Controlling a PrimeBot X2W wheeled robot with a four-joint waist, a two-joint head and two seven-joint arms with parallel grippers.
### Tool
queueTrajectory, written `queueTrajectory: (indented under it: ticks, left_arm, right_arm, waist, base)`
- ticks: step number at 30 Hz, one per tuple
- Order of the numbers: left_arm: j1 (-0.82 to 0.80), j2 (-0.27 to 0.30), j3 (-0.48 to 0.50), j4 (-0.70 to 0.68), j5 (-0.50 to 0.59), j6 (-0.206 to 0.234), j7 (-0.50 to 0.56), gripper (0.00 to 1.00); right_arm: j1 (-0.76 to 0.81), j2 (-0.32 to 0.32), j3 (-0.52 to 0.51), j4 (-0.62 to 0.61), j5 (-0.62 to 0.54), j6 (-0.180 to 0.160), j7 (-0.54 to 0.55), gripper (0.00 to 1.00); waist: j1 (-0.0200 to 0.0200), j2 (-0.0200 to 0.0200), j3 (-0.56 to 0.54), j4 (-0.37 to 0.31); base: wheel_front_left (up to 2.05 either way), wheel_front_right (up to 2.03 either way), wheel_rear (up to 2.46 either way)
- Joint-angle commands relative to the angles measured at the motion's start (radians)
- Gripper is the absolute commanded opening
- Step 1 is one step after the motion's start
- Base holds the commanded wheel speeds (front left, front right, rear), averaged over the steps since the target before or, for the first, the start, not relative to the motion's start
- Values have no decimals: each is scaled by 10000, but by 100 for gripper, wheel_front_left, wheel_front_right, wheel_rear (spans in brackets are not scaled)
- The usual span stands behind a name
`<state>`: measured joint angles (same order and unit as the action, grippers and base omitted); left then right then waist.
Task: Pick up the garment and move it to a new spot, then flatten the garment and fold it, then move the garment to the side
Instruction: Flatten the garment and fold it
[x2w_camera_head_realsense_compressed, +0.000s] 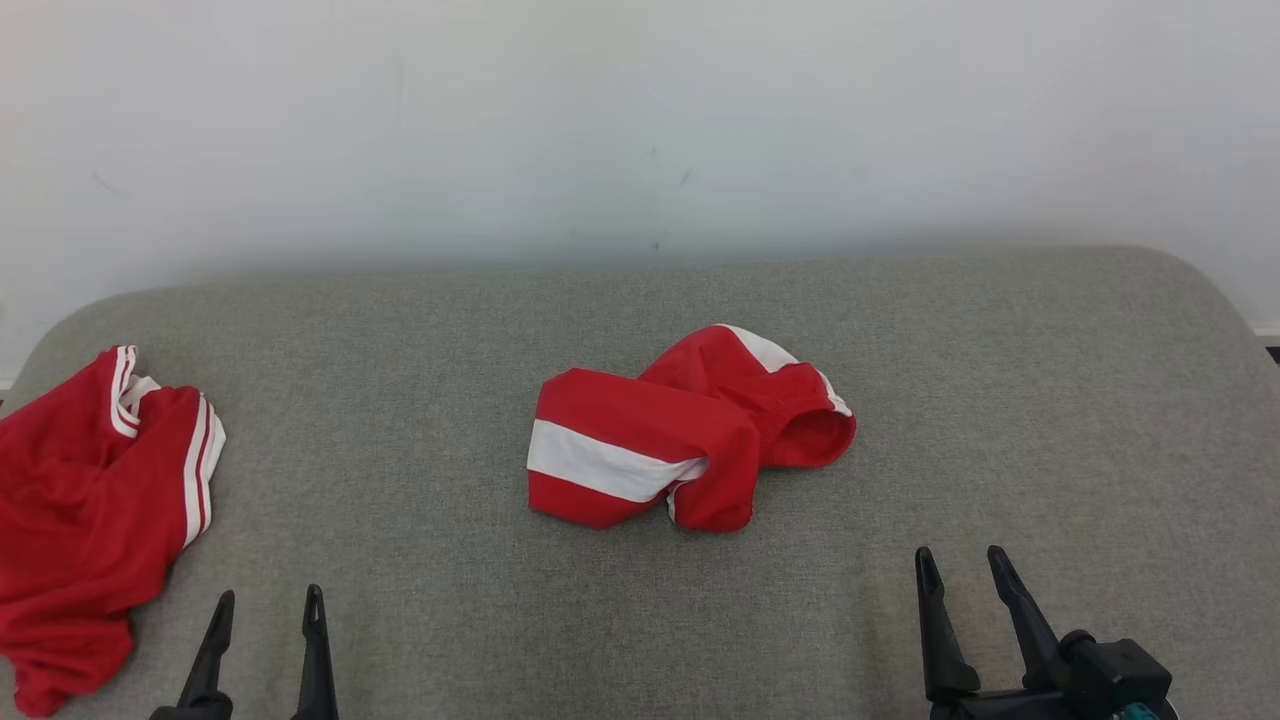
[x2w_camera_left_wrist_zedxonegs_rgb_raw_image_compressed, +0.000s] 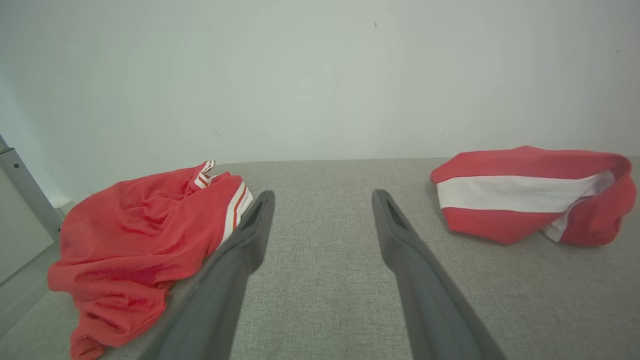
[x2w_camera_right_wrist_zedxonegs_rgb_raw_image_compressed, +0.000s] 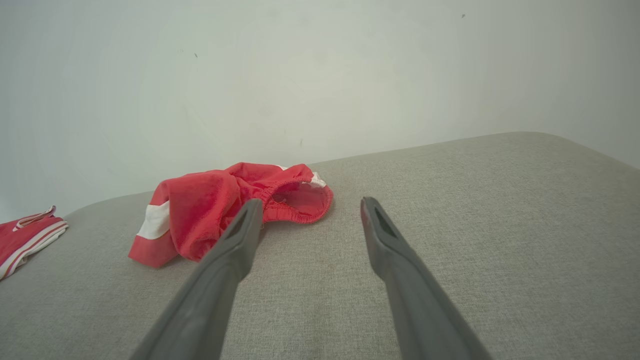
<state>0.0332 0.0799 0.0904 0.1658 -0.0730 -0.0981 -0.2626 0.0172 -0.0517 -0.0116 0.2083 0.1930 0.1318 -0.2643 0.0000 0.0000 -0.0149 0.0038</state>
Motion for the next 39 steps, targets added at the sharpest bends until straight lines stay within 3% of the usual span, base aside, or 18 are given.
queueTrajectory:
  ticks: [1, 30, 39]
  left_arm:
    - [81, -40, 8, 11, 85, -53, -34, 100]
    - [34, -193, 118, 86, 266, -138, -34, 100]
    - [-164, -231, -51, 160, 277, -142, -34, 100]
  right_arm:
    - [85, 26, 23, 18, 58, -22, -2, 100]
    - [39, 27, 46, 152, -63, -22, -2, 100]
    - [-1145, -51, 409, 218, -401, -22, -2, 100]
  waist:
    - [0, 0, 10, 12]
    - [0, 0, -8, 46]
    - [0, 0, 43, 281]
  base:
    - [0, 0, 0]
    - [0, 0, 0]
    - [0, 0, 0]
